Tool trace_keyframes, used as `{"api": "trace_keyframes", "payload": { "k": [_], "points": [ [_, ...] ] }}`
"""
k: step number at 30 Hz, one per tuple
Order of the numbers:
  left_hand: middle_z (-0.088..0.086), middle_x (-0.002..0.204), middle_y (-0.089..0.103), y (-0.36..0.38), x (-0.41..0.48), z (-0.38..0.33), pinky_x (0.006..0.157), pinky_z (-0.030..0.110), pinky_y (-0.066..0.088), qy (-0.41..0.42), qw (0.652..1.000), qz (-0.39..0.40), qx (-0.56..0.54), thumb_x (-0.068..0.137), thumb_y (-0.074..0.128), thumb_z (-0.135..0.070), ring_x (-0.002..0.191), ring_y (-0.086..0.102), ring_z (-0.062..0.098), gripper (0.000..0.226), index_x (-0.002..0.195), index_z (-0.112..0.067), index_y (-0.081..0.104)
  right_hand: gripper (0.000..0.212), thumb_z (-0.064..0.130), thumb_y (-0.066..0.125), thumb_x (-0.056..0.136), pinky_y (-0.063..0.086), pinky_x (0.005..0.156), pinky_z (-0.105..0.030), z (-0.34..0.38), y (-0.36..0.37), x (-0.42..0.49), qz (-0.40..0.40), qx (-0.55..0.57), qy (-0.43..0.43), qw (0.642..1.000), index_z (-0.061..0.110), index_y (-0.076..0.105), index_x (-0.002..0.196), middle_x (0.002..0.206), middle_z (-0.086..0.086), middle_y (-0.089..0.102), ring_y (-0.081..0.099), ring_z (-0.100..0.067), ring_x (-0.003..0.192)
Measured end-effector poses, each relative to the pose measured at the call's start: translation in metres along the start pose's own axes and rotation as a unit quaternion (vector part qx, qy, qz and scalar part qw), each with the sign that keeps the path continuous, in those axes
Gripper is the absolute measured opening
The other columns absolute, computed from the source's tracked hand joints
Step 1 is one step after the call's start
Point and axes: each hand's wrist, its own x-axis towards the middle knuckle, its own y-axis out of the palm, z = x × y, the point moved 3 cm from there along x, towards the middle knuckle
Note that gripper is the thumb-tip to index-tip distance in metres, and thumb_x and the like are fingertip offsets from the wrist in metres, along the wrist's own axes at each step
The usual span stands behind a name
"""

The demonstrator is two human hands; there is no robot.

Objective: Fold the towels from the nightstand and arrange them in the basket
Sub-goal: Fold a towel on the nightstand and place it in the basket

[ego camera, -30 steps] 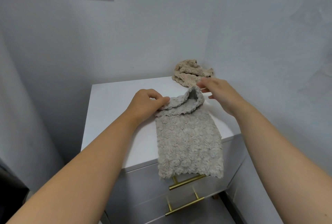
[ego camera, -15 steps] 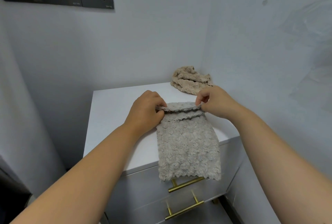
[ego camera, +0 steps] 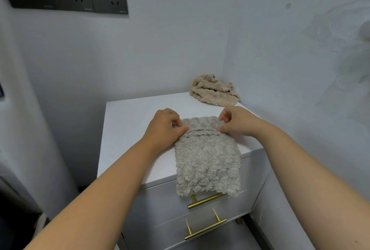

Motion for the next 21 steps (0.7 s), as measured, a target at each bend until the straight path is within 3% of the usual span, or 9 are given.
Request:
{"api": "trace_keyframes", "payload": {
  "k": [2, 5, 9, 10, 12, 14, 16, 19, 21],
  "points": [
    [-0.006, 0.108, 0.051, -0.001, -0.001, -0.001, 0.081, 0.021, 0.032, -0.038, 0.997, 0.048, -0.046, 0.082, 0.071, -0.034, 0.103, 0.046, 0.011, 0.030, 0.105, -0.020, 0.060, 0.057, 0.022, 0.074, 0.082, 0.043, 0.088, -0.027, -0.003, 0.000, 0.001, 0.042, 0.004, 0.013, 0.999, 0.023, 0.046, 0.132, 0.122, 0.001, 0.048, 0.050, -0.015, 0.104],
    [-0.009, 0.115, 0.046, -0.004, 0.002, -0.001, 0.084, 0.017, 0.033, -0.051, 0.991, 0.107, -0.066, 0.083, 0.071, -0.033, 0.103, 0.044, 0.006, 0.056, 0.133, -0.023, 0.048, 0.070, 0.018, 0.073, 0.083, 0.036, 0.099, -0.026, -0.004, -0.001, 0.002, 0.084, 0.051, 0.009, 0.995, 0.023, 0.037, 0.143, 0.137, -0.002, 0.041, 0.043, -0.017, 0.122],
    [-0.010, 0.113, 0.058, -0.009, 0.009, -0.002, 0.070, 0.006, 0.035, -0.040, 0.985, 0.157, -0.062, 0.083, 0.072, -0.029, 0.103, 0.054, 0.008, 0.042, 0.122, -0.020, 0.059, 0.075, 0.047, 0.080, 0.066, 0.037, 0.108, -0.034, -0.008, -0.003, 0.007, 0.113, 0.121, 0.009, 0.986, 0.015, 0.054, 0.130, 0.130, -0.002, 0.056, 0.054, -0.017, 0.118],
    [-0.010, 0.110, 0.060, -0.009, 0.011, -0.002, 0.071, 0.009, 0.037, -0.043, 0.984, 0.164, -0.055, 0.083, 0.072, -0.029, 0.102, 0.055, 0.009, 0.039, 0.119, -0.020, 0.061, 0.068, 0.045, 0.080, 0.067, 0.040, 0.106, -0.035, -0.009, -0.004, 0.008, 0.120, 0.117, 0.008, 0.986, 0.013, 0.060, 0.123, 0.121, -0.003, 0.063, 0.057, -0.019, 0.112],
    [-0.007, 0.102, 0.062, -0.010, 0.016, -0.003, 0.071, 0.019, 0.041, -0.045, 0.984, 0.169, -0.029, 0.081, 0.074, -0.029, 0.093, 0.056, 0.011, 0.032, 0.110, -0.017, 0.064, 0.038, 0.023, 0.078, 0.076, 0.045, 0.095, -0.032, -0.008, -0.005, 0.010, 0.131, 0.099, 0.002, 0.986, 0.009, 0.066, 0.109, 0.100, -0.002, 0.069, 0.061, -0.021, 0.099],
    [-0.004, 0.090, 0.062, -0.011, 0.022, -0.003, 0.066, 0.022, 0.042, -0.047, 0.987, 0.155, -0.014, 0.079, 0.076, -0.026, 0.082, 0.055, 0.013, 0.023, 0.096, -0.014, 0.066, 0.024, 0.011, 0.078, 0.076, 0.047, 0.089, -0.037, -0.007, -0.005, 0.015, 0.099, 0.086, 0.005, 0.991, 0.009, 0.066, 0.098, 0.093, -0.006, 0.068, 0.061, -0.025, 0.092],
    [-0.005, 0.082, 0.060, -0.011, 0.028, -0.003, 0.063, 0.024, 0.042, -0.050, 0.992, 0.111, -0.015, 0.076, 0.078, -0.020, 0.076, 0.054, 0.013, 0.018, 0.086, -0.014, 0.064, 0.025, 0.010, 0.079, 0.074, 0.048, 0.083, -0.038, -0.003, -0.004, 0.021, 0.038, 0.058, 0.014, 0.998, 0.010, 0.064, 0.094, 0.097, -0.010, 0.066, 0.061, -0.026, 0.092],
    [-0.003, 0.080, 0.058, -0.010, 0.033, -0.005, 0.065, 0.032, 0.042, -0.051, 0.999, -0.007, 0.001, 0.078, 0.069, -0.010, 0.081, 0.054, 0.019, 0.013, 0.080, -0.017, 0.058, 0.028, 0.008, 0.078, 0.073, 0.042, 0.068, -0.030, 0.004, 0.002, 0.031, -0.107, 0.035, -0.008, 0.994, 0.015, 0.060, 0.094, 0.097, -0.004, 0.060, 0.056, -0.022, 0.089],
    [-0.003, 0.086, 0.056, -0.008, 0.034, -0.006, 0.068, 0.032, 0.039, -0.020, 0.997, -0.063, 0.049, 0.078, 0.061, -0.006, 0.086, 0.048, 0.019, 0.015, 0.083, -0.018, 0.055, 0.029, 0.003, 0.073, 0.072, 0.034, 0.066, -0.029, 0.008, 0.004, 0.032, -0.197, 0.026, -0.049, 0.979, 0.019, 0.054, 0.087, 0.096, 0.000, 0.054, 0.050, -0.020, 0.089]
  ]
}}
